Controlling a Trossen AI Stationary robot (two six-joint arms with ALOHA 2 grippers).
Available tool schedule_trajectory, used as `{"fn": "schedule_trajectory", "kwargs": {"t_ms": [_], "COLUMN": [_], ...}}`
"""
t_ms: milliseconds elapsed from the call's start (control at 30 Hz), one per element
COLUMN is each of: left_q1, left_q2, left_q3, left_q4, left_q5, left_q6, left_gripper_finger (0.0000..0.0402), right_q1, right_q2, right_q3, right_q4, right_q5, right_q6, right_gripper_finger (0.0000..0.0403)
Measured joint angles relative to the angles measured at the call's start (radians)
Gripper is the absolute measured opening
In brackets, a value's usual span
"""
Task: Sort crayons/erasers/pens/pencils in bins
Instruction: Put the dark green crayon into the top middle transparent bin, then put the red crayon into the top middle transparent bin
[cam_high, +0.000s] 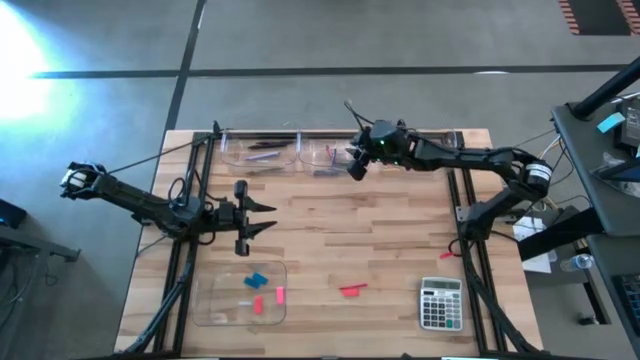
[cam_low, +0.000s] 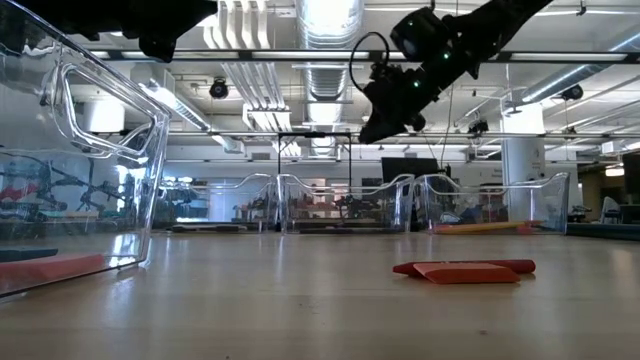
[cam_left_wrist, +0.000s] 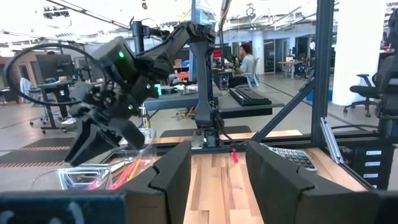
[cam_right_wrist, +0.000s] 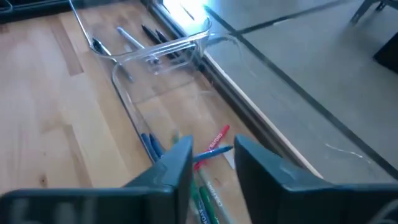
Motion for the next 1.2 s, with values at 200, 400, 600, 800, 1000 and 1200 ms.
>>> {"fn": "schedule_trajectory", "kwargs": {"t_ms": [200, 400, 600, 800, 1000, 1200], "left_q1": [0.000, 0.000, 0.000, 0.000, 0.000, 0.000], "left_q2": [0.000, 0.000, 0.000, 0.000, 0.000, 0.000], "left_q3": [0.000, 0.000, 0.000, 0.000, 0.000, 0.000], "left_q4": [-0.006, -0.007, -0.006, -0.006, -0.006, -0.024], "left_q5": [0.000, 0.000, 0.000, 0.000, 0.000, 0.000], "left_q6": [0.000, 0.000, -0.001, -0.001, -0.028, -0.029], "left_gripper_finger": [0.0138, 0.0138, 0.0138, 0.0138, 0.0138, 0.0138], "right_q1": [0.043, 0.275, 0.617, 0.892, 1.002, 1.021], "right_q2": [-0.017, -0.067, -0.093, -0.053, -0.002, 0.086], "right_q3": [0.124, 0.163, 0.042, -0.118, -0.178, -0.185], "right_q4": [-0.225, -0.442, -0.445, -0.213, -0.130, -0.080], "right_q5": [-0.001, -0.049, -0.049, 0.028, 0.196, 0.191], "right_q6": [0.013, 0.043, 0.135, 0.287, 0.361, 0.420], "right_gripper_finger": [0.0161, 0.0166, 0.0151, 0.0140, 0.0143, 0.0145]}}
